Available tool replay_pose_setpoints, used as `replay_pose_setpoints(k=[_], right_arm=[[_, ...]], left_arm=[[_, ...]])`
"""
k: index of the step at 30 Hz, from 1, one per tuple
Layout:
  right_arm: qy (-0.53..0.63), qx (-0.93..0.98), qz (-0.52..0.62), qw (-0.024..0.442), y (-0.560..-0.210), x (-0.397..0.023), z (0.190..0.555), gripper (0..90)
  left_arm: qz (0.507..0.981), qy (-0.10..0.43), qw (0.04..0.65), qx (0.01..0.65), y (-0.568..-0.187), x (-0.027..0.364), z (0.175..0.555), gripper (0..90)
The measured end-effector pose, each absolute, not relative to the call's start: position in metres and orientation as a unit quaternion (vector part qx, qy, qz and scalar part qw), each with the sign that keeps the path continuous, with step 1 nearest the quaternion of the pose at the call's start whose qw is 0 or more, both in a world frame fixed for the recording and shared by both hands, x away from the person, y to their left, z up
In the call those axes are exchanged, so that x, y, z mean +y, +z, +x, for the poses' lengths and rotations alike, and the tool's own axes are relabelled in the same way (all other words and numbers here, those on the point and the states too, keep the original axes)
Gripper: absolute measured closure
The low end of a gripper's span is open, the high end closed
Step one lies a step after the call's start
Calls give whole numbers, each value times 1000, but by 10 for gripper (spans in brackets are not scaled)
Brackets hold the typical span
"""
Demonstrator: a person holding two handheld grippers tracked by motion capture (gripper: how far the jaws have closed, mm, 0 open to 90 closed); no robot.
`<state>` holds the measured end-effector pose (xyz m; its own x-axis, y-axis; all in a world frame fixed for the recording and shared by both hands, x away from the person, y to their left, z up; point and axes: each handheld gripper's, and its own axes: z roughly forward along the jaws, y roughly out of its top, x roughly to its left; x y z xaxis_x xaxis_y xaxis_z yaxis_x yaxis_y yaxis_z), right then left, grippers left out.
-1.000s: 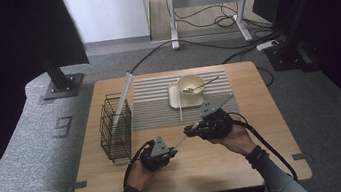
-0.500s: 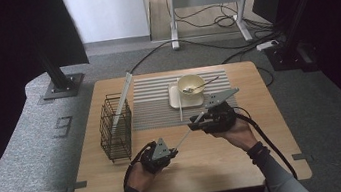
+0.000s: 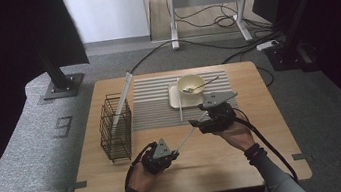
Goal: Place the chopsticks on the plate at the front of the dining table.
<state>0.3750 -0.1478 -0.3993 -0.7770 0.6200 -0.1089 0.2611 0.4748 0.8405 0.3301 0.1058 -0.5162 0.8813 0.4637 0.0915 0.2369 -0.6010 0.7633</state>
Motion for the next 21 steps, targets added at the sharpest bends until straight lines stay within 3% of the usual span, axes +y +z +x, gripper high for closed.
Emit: replay_pose_setpoints(k=[21], right_arm=[[430,808,344,209,-446,-195,404,286]], left_arm=[[874,145,420,198,-513,112,329,852]])
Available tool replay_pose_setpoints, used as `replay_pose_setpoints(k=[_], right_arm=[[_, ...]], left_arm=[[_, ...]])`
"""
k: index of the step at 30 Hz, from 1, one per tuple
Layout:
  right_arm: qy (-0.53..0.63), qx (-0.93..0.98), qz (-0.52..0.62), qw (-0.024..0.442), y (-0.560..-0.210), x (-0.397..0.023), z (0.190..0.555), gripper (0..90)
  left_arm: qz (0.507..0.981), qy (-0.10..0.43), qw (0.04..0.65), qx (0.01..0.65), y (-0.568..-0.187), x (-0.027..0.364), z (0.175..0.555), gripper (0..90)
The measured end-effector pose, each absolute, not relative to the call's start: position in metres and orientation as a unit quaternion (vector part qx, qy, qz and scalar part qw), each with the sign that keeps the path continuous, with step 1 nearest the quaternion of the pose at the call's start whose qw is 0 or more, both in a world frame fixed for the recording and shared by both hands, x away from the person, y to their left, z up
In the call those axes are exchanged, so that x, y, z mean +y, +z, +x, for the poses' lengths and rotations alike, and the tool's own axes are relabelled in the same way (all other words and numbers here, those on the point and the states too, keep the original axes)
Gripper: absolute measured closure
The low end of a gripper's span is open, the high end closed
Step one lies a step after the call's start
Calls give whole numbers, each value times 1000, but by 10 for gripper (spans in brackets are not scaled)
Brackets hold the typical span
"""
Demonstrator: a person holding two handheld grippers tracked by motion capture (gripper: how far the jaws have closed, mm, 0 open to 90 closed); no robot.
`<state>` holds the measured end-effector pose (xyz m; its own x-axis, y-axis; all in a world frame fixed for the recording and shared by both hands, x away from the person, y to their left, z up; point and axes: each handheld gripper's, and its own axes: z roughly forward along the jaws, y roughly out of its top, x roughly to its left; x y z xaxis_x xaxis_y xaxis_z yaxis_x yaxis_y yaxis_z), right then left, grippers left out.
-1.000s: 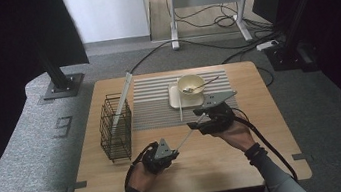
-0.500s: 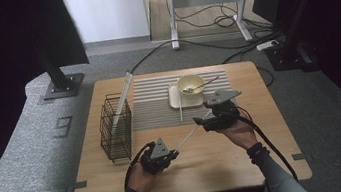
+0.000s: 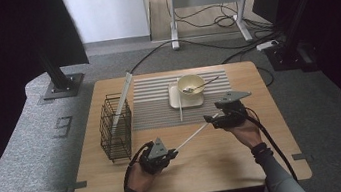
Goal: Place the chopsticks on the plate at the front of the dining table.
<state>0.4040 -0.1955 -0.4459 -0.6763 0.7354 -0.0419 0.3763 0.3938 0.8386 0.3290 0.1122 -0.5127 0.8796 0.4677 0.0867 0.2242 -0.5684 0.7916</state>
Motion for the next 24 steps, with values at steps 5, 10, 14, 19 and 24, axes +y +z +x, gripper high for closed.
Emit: replay_pose_setpoints(k=[5,10,14,19,24], right_arm=[[429,806,356,200,-460,-200,409,274],[432,805,353,204,-458,-203,404,145],[435,799,361,203,-460,-212,396,125],[425,800,370,209,-473,-223,387,0],[416,796,382,216,-489,-234,379,0]], left_arm=[[879,144,408,199,-514,110,329,852],[881,145,397,211,-515,110,331,853],[881,143,392,220,-515,110,333,853],[883,141,384,229,-516,109,335,852],[885,137,376,237,-517,106,338,852]])
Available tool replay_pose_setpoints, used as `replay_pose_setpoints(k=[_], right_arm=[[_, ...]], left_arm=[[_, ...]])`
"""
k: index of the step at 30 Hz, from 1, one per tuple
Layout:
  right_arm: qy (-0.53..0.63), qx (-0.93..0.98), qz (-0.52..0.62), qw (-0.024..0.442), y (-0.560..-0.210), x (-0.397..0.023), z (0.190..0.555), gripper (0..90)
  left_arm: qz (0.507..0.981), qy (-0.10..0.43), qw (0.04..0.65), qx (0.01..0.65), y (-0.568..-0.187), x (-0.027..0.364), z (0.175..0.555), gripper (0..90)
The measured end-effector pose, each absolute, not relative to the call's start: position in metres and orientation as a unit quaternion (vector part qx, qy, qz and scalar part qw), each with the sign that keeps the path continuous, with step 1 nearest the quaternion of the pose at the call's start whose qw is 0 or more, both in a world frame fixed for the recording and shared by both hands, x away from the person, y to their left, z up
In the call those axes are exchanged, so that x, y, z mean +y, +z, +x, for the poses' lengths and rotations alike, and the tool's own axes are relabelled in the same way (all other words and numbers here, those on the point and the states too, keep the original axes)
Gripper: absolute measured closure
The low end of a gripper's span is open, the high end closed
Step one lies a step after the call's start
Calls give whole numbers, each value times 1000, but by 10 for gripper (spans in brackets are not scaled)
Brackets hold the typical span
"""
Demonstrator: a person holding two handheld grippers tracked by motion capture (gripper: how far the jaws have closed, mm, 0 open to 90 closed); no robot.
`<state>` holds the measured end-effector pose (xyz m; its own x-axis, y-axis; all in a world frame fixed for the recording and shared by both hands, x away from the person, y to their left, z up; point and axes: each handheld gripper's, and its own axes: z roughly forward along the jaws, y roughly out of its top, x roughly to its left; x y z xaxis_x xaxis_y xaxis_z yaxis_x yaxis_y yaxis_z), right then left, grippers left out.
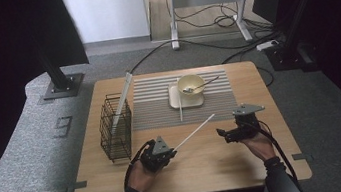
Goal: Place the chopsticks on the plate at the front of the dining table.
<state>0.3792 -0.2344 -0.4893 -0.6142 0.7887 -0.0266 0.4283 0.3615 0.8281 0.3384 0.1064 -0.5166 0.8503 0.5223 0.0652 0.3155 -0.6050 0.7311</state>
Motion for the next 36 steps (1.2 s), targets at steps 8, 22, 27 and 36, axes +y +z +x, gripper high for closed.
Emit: replay_pose_setpoints(k=[8,22,27,36], right_arm=[[389,802,401,210,-523,-250,375,0],[368,816,412,172,-558,-256,378,0],[351,822,413,173,-564,-256,379,0],[346,824,411,177,-564,-255,379,0]], left_arm=[[887,135,365,248,-519,100,345,851],[886,128,355,270,-524,91,357,851],[888,128,349,271,-524,86,363,851],[885,127,345,286,-522,82,378,851]])
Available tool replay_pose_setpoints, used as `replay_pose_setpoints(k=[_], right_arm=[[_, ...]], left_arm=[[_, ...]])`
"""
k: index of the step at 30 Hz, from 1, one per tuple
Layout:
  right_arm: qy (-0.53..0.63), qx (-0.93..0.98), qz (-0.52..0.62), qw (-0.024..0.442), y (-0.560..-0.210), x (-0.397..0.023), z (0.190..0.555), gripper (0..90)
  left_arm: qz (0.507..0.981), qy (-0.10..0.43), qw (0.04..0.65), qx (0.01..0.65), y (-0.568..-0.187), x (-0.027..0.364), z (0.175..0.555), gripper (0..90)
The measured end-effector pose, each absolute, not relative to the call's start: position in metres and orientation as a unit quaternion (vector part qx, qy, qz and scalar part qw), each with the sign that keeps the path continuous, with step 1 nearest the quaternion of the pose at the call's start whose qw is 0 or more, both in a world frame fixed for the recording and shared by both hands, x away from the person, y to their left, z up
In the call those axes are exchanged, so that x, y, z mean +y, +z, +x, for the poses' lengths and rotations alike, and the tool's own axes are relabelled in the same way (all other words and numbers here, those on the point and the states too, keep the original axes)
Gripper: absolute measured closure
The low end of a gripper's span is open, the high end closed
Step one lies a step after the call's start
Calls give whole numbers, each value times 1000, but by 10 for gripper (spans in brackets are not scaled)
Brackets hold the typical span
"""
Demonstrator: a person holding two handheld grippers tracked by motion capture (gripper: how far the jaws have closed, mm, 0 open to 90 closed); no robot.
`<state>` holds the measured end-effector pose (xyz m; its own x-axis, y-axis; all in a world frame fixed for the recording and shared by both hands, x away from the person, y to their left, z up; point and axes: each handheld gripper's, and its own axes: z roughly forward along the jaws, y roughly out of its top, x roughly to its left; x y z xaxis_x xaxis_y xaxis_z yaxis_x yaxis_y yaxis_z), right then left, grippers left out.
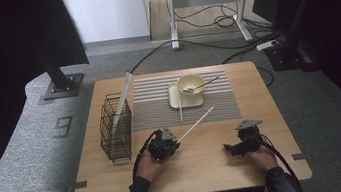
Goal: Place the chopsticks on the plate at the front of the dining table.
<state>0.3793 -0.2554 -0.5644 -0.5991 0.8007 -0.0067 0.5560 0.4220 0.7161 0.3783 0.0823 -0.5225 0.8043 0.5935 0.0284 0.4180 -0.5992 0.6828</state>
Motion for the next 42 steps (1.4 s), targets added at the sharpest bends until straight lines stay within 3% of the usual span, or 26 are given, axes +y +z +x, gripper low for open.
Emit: replay_pose_setpoints(k=[42], right_arm=[[346,824,412,176,-564,-255,379,0]], left_arm=[[860,160,310,372,-500,78,454,852]])
